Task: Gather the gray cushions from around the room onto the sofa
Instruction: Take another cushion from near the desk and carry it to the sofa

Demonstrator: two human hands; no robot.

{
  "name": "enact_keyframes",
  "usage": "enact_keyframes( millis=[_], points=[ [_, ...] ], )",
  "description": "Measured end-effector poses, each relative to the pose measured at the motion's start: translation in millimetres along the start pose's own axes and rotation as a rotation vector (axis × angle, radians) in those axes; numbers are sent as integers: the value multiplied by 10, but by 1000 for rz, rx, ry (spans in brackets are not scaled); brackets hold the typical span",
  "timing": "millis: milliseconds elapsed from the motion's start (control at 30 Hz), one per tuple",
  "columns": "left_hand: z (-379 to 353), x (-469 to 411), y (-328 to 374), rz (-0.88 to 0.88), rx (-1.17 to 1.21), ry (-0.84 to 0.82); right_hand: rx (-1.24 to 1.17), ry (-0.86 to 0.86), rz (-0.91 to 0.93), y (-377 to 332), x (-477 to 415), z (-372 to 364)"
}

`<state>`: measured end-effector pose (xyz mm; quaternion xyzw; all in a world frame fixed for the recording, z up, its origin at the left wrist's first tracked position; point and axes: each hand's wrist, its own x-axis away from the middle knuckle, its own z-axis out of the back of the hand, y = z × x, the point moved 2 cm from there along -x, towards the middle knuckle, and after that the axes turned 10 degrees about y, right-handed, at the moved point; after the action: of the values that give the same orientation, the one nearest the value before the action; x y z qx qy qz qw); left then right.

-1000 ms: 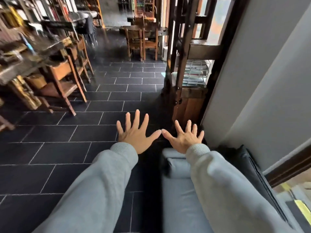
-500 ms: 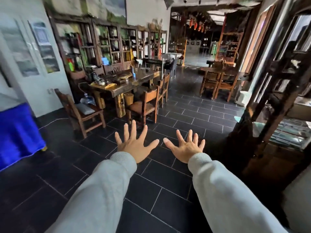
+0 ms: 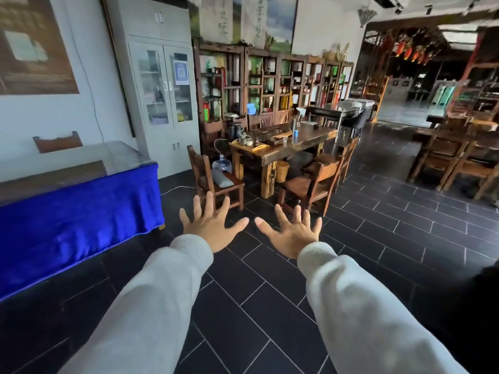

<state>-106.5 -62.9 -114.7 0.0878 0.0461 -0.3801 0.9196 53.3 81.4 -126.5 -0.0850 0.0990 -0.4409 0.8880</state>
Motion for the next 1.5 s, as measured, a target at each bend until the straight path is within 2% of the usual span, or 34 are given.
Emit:
enact_keyframes(
  millis=[200,467,867,1133,1500],
  points=[
    [-224,-441,-578,47,1,-41,57,-51,17,-479,-491,-320],
    [-663,-1333,-870,103,22,-103,29,-103,91,-691,-1511,-706],
    [-1014,-3603,-476,124,-22,-143,16,-190,232,-471,-3992,-983],
    [-1317,-4876,-338,143,2,-177,75,-196,203,-375,-5444,-1259],
    [-2128,-7144,-732,160,27,-286,121,-239,117,-729,-7628,-1946]
  ],
)
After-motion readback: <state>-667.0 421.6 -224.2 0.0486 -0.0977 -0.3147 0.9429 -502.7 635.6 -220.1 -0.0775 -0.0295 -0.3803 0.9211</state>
